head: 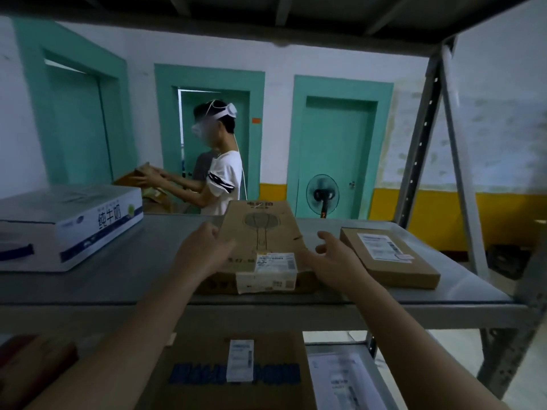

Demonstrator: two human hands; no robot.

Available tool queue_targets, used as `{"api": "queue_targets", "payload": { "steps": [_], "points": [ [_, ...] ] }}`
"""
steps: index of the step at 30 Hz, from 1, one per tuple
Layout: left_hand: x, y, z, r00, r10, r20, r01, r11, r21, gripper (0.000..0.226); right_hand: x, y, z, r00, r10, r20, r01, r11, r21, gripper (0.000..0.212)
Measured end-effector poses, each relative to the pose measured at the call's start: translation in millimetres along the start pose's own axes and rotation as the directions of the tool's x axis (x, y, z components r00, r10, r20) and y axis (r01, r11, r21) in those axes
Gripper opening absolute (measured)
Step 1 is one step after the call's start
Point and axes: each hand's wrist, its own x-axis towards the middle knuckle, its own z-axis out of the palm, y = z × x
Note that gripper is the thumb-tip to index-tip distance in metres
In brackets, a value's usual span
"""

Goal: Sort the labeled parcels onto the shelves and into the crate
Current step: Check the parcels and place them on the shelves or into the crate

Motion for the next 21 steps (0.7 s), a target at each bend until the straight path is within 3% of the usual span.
{"api": "queue_targets", "payload": {
  "steps": [6,10,12,16,21],
  "points": [
    [23,-1,3,0.987,-0.13,0.099,0.123,0.99,0.068,0.032,28,-3,6,0.989,0.022,0.146,-0.024,1.0,0.01,0.072],
    [31,-7,6,0.975,-0.186,0.125,0.183,0.982,0.035,0.03,38,-6,14,0.979,0.009,0.202,-0.017,0.999,0.038,0.024],
    [31,-11,8,0.975,-0.189,0.119,0.193,0.981,-0.018,0.028,39,-5,17,0.978,0.006,0.21,-0.013,0.999,0.034,0.014],
    [27,-15,8,0.981,-0.154,0.12,0.168,0.978,-0.12,0.037,35,-2,14,0.982,-0.023,0.186,0.009,0.997,0.076,0.018],
    [18,-4,0,0.999,-0.042,0.018,0.045,0.95,-0.308,0.047,19,-3,4,0.996,-0.064,0.067,0.052,0.985,0.164,0.045]
  ]
}}
